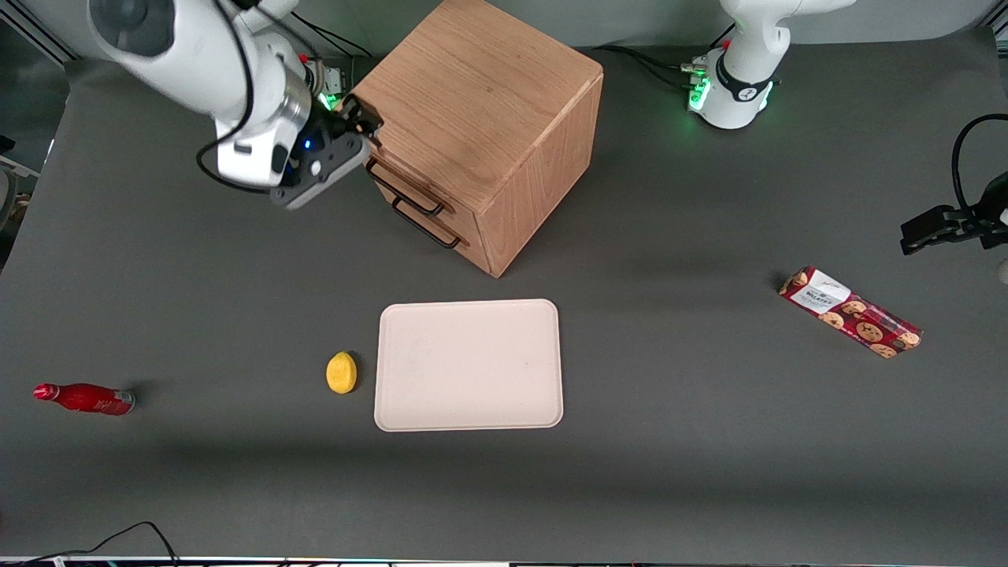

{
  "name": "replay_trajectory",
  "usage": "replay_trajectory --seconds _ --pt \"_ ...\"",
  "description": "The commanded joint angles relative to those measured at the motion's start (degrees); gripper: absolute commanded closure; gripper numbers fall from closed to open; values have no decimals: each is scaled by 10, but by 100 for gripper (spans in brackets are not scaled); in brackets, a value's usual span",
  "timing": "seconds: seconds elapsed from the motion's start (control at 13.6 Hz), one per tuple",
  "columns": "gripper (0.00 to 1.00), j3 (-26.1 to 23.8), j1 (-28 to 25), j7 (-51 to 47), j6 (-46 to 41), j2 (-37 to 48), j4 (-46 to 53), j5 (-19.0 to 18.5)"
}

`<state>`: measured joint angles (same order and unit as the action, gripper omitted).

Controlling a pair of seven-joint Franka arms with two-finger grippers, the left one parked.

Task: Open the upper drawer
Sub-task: 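Move the right gripper toward the upper drawer's black handle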

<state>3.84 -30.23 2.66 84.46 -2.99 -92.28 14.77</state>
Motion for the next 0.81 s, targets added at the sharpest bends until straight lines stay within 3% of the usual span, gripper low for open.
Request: replay_trajectory --seconds 0.0,0.15,0.73 --pt "0 6 3 30 -2 -31 -2 29" --pt "0 7 4 45 7 -40 -19 48" --pt "0 4 4 137 91 -49 -120 49"
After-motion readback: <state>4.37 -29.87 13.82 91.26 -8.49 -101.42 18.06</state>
